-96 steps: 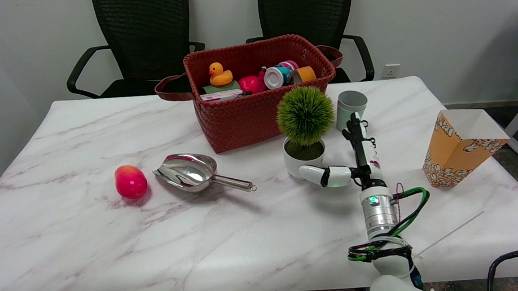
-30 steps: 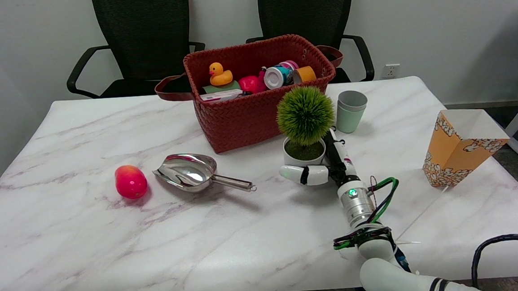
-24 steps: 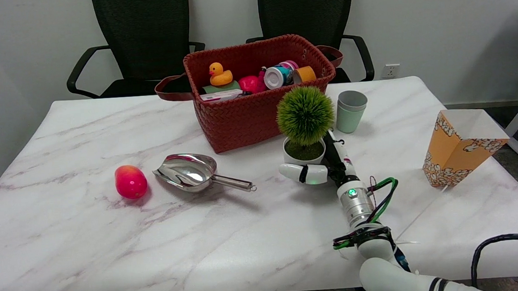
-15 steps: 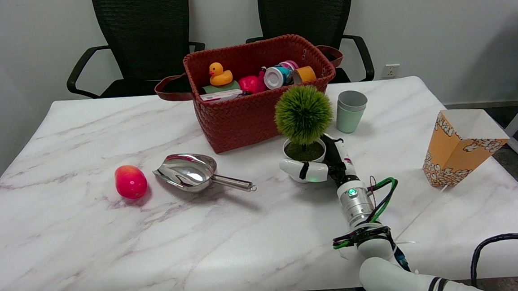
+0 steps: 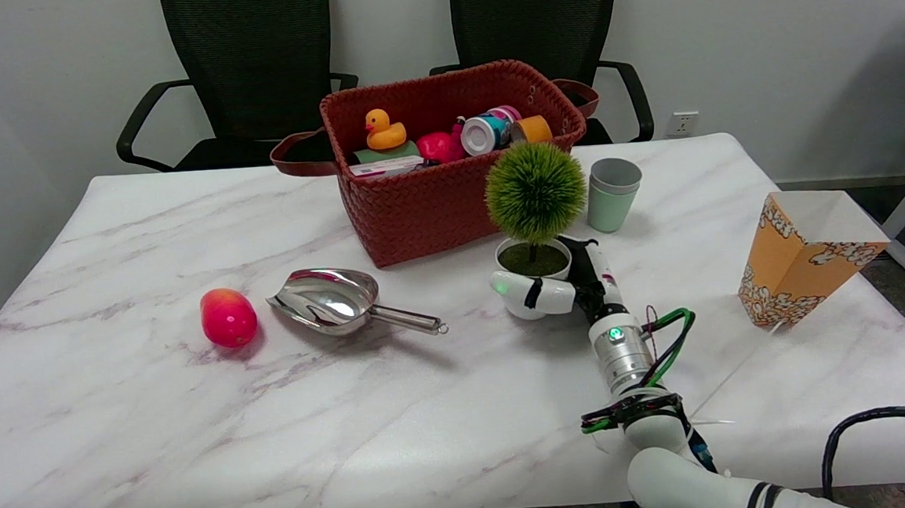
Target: Pick up the potted plant.
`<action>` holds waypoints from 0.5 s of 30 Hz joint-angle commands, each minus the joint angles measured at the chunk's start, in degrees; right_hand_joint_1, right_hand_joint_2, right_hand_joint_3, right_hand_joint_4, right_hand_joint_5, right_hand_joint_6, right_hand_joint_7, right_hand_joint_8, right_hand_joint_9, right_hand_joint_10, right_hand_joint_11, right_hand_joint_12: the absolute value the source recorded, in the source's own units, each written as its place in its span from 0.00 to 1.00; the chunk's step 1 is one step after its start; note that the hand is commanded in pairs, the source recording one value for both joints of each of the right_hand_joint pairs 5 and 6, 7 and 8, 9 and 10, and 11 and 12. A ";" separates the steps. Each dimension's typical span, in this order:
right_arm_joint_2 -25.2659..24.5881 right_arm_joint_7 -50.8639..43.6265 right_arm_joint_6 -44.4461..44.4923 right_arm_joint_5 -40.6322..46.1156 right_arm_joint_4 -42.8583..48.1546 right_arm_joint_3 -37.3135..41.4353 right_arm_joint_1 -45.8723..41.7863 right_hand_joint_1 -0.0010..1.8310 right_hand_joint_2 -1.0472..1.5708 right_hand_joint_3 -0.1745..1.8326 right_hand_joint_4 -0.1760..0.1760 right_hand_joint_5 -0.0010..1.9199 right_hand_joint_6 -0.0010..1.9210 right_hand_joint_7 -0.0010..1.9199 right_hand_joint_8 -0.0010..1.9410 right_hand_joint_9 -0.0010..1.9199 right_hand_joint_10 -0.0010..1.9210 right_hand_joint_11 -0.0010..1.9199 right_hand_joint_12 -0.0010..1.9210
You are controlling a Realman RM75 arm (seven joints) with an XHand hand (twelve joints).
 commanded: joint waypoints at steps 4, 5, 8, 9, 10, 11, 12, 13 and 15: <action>-0.06 0.92 1.65 -3.54 1.78 0.56 0.55 0.61 0.54 0.36 0.50 0.52 0.52 0.68 0.67 0.61 0.61 0.39 0.39; -0.06 0.92 1.75 -3.89 2.04 0.57 0.64 0.61 0.55 0.36 0.50 0.51 0.51 0.68 0.67 0.61 0.61 0.39 0.39; 0.02 0.92 1.92 -4.92 2.95 1.11 0.89 0.61 0.55 0.35 0.50 0.49 0.49 0.68 0.67 0.61 0.61 0.40 0.40; 0.02 0.92 1.92 -5.53 3.17 1.34 0.89 0.61 0.55 0.35 0.50 0.48 0.48 0.68 0.67 0.61 0.61 0.40 0.40; 0.02 0.92 1.92 -6.16 3.48 1.72 0.89 0.62 0.55 0.35 0.50 0.47 0.47 0.68 0.67 0.61 0.61 0.41 0.41; 0.02 0.92 1.99 -6.52 3.59 1.91 0.89 0.62 0.55 0.35 0.50 0.46 0.46 0.68 0.67 0.61 0.61 0.41 0.41; 0.02 0.92 2.14 -6.99 3.81 2.28 0.89 0.62 0.55 0.35 0.50 0.44 0.44 0.68 0.67 0.61 0.61 0.41 0.41; 0.02 0.92 2.31 -7.26 4.13 2.62 0.89 0.62 0.54 0.34 0.50 0.43 0.43 0.67 0.67 0.61 0.61 0.41 0.41; 0.02 0.92 2.48 -7.50 4.53 2.95 0.81 0.61 0.54 0.34 0.50 0.40 0.40 0.67 0.66 0.61 0.61 0.41 0.41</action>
